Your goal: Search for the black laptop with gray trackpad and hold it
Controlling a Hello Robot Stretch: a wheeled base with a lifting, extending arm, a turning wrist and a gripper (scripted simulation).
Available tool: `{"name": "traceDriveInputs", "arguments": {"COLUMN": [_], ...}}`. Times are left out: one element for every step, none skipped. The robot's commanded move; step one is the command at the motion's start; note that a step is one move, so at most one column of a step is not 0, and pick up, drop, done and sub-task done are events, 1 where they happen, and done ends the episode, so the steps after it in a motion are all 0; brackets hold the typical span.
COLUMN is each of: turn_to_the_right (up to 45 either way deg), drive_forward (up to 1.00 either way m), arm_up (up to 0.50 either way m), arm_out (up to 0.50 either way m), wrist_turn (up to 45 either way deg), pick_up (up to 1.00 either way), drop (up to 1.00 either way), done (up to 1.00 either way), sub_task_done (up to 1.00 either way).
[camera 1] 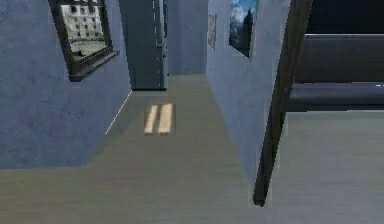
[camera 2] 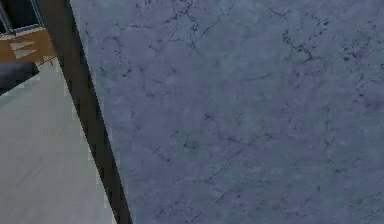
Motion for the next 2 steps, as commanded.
{"name": "traceDriveInputs", "arguments": {"turn_to_the_right": [0.0,45.0], "drive_forward": [0.4,0.0], "arm_up": [0.0,0.0], "arm_out": [0.0,0.0], "wrist_turn": [0.0,0.0], "pick_up": [0.0,0.0], "drop": [0.0,0.0], "done": [0.0,0.0], "sub_task_done": [0.0,0.0]}}
